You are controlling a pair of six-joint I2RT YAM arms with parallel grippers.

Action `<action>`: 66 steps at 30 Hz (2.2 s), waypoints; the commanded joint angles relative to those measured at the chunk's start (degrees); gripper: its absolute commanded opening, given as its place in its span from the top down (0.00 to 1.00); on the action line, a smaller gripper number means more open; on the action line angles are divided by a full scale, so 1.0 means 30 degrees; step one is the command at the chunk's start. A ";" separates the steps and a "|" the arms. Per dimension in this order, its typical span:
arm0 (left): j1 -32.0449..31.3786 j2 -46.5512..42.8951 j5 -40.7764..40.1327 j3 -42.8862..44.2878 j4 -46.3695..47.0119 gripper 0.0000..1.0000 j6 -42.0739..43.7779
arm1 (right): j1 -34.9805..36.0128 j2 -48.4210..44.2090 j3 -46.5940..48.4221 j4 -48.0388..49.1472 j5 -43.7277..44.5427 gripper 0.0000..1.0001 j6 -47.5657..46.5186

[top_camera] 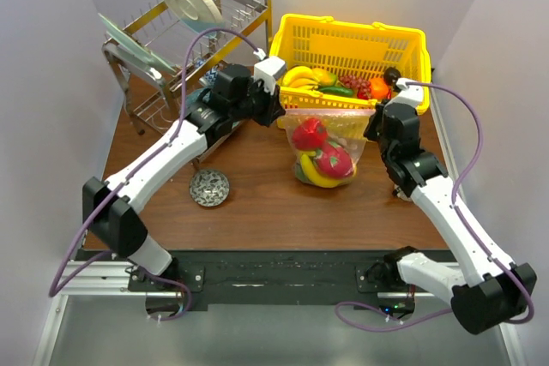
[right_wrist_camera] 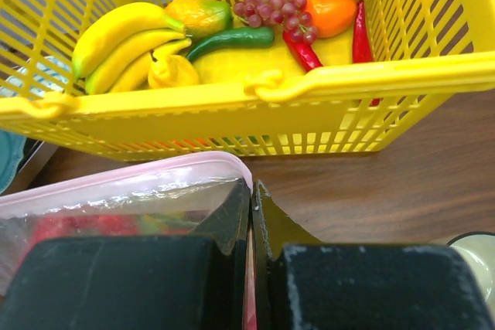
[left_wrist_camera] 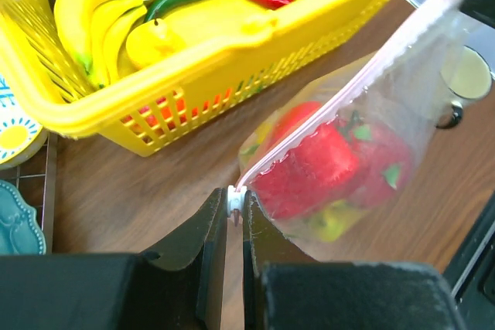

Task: Place the food in the zip-top bag and seal the zipper
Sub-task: Place the zipper food storage bag at the center of the board, then reset both arms

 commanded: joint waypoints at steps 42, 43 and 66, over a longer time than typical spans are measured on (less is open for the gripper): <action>0.1312 0.0823 -0.2977 0.2309 -0.0494 0.19 -0.2609 | -0.0943 0.1761 0.4162 -0.1291 -0.5982 0.20 0.0050; 0.1312 0.0153 -0.2919 0.2104 -0.0464 0.19 -0.2521 | -0.0943 0.1466 0.4162 -0.1467 -0.5893 0.19 -0.0241; 0.1283 -1.6690 -0.2566 -1.2689 0.4780 0.07 -0.2023 | -0.0943 -1.0278 -0.0083 -0.4921 -0.9055 0.01 0.5464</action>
